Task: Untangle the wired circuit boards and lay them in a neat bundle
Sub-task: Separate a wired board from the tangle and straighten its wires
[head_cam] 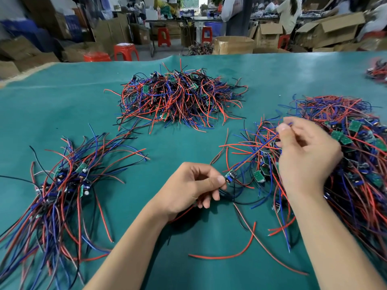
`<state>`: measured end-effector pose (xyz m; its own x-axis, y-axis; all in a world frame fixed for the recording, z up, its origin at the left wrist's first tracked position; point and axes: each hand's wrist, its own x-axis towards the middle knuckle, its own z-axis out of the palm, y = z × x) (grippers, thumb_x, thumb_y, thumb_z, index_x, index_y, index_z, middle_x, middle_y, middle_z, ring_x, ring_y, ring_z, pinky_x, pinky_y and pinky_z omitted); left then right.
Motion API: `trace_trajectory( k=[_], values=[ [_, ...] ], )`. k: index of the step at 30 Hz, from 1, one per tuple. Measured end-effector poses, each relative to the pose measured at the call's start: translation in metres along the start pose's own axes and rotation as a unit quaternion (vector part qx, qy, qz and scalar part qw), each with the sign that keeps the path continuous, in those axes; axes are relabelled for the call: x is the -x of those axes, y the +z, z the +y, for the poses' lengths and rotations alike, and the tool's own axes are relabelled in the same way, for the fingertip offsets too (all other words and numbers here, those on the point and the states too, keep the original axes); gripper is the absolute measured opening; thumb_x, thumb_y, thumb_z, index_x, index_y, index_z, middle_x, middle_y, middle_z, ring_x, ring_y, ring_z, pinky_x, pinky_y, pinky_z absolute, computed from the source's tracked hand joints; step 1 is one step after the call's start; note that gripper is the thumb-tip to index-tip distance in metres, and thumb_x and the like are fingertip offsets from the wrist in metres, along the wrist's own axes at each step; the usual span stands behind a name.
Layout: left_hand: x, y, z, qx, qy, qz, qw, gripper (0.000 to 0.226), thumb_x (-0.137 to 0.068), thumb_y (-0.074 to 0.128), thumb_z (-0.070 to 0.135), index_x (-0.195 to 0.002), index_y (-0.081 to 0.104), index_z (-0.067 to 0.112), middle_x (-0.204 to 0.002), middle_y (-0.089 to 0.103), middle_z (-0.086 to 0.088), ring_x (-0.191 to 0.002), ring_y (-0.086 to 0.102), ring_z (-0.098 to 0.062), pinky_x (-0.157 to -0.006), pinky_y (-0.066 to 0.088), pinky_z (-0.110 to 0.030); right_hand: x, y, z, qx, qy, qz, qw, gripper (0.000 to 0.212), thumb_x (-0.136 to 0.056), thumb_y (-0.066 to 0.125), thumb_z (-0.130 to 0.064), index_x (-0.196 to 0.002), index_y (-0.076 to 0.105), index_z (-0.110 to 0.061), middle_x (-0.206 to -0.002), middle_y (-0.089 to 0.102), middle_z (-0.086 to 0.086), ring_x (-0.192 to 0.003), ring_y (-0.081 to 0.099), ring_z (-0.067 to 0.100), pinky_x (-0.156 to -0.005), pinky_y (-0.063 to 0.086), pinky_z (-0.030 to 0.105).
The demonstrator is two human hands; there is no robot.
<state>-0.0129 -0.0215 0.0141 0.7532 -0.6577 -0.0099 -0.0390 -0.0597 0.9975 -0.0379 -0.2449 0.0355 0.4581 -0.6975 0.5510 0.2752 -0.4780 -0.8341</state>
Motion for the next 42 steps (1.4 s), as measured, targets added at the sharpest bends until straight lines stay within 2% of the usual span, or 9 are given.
trace_trajectory(
  k=[3,6,13,16,19,30,34,38,42],
  values=[
    [-0.001,-0.001,-0.002,0.006,0.004,0.018,1.0,0.017,-0.096,0.063,0.015,-0.082,0.069,0.007,-0.063,0.063,-0.005,-0.045,0.053,-0.011,-0.042,0.039,-0.018,-0.008,-0.006,0.002,-0.054,0.027,0.087,0.994,0.014,-0.093,0.063,-0.011,-0.104,0.072,-0.011,-0.083,0.074,0.002,-0.061,0.07,0.01,-0.059,0.061,0.032],
    [-0.004,-0.001,-0.004,0.054,0.021,0.08,0.995,0.017,-0.098,0.059,0.01,-0.083,0.066,0.004,-0.067,0.066,-0.006,-0.05,0.057,-0.011,-0.047,0.044,-0.017,-0.004,-0.004,-0.002,-0.067,0.028,0.112,0.991,0.01,-0.094,0.058,-0.018,-0.101,0.066,-0.019,-0.081,0.072,-0.003,-0.058,0.069,0.011,-0.053,0.059,0.036],
    [-0.007,-0.002,-0.009,0.115,0.033,0.114,0.986,0.015,-0.1,0.054,0.005,-0.09,0.063,-0.003,-0.075,0.068,-0.01,-0.058,0.061,-0.014,-0.053,0.047,-0.018,0.049,0.029,-0.019,0.014,0.079,-0.298,0.951,0.033,-0.079,0.064,-0.058,-0.075,0.074,-0.026,-0.065,0.071,-0.009,-0.053,0.065,0.008,-0.054,0.053,0.029],
    [-0.006,-0.001,-0.008,0.082,0.04,0.083,0.992,0.017,-0.1,0.053,0.004,-0.09,0.064,-0.003,-0.079,0.069,-0.009,-0.062,0.063,-0.013,-0.056,0.048,-0.018,0.053,0.03,-0.019,-0.021,0.082,-0.39,0.917,0.025,-0.082,0.072,-0.045,-0.081,0.077,-0.021,-0.065,0.071,-0.002,-0.058,0.063,0.006,-0.061,0.049,0.032],
    [-0.004,-0.001,-0.005,0.078,0.034,0.057,0.995,0.023,-0.101,0.052,0.005,-0.086,0.068,0.005,-0.079,0.07,-0.01,-0.059,0.063,-0.013,-0.054,0.048,-0.019,0.051,0.029,-0.018,-0.064,0.097,-0.374,0.92,0.007,-0.083,0.077,-0.026,-0.082,0.079,-0.02,-0.072,0.075,-0.001,-0.063,0.065,0.006,-0.062,0.047,0.028],
    [0.0,-0.006,-0.001,0.103,0.005,-0.03,0.994,0.017,-0.098,0.053,0.014,-0.093,0.068,0.008,-0.072,0.068,-0.011,-0.045,0.054,-0.013,-0.043,0.041,-0.018,0.037,0.027,-0.016,-0.054,0.064,-0.217,0.973,0.012,-0.079,0.075,-0.034,-0.078,0.078,-0.022,-0.067,0.071,-0.016,-0.059,0.058,-0.002,-0.065,0.045,0.024],
    [0.001,-0.007,0.0,0.078,-0.007,-0.045,0.996,0.016,-0.095,0.056,0.016,-0.091,0.069,0.006,-0.074,0.071,-0.011,-0.05,0.06,-0.015,-0.047,0.045,-0.02,0.02,0.017,-0.014,-0.05,0.06,-0.101,0.992,0.007,-0.084,0.071,-0.034,-0.08,0.074,-0.03,-0.069,0.071,-0.017,-0.063,0.061,0.004,-0.066,0.055,0.042],
    [0.001,-0.006,0.0,0.08,-0.011,-0.037,0.996,0.013,-0.092,0.055,0.011,-0.089,0.065,0.004,-0.078,0.072,-0.013,-0.059,0.066,-0.018,-0.055,0.051,-0.021,-0.006,-0.005,-0.029,-0.055,0.03,0.041,0.997,0.017,-0.089,0.065,-0.04,-0.089,0.07,-0.024,-0.079,0.068,0.003,-0.069,0.063,0.033,-0.069,0.054,0.058],
    [-0.003,-0.008,-0.004,0.126,-0.004,-0.003,0.992,0.01,-0.099,0.05,-0.002,-0.101,0.06,-0.003,-0.088,0.071,-0.018,-0.07,0.068,-0.02,-0.065,0.055,-0.022,-0.002,0.002,-0.081,-0.194,0.052,-0.049,0.978,0.008,-0.089,0.072,-0.023,-0.081,0.072,-0.021,-0.066,0.066,-0.009,-0.055,0.055,0.009,-0.053,0.046,0.033]
  ],
)
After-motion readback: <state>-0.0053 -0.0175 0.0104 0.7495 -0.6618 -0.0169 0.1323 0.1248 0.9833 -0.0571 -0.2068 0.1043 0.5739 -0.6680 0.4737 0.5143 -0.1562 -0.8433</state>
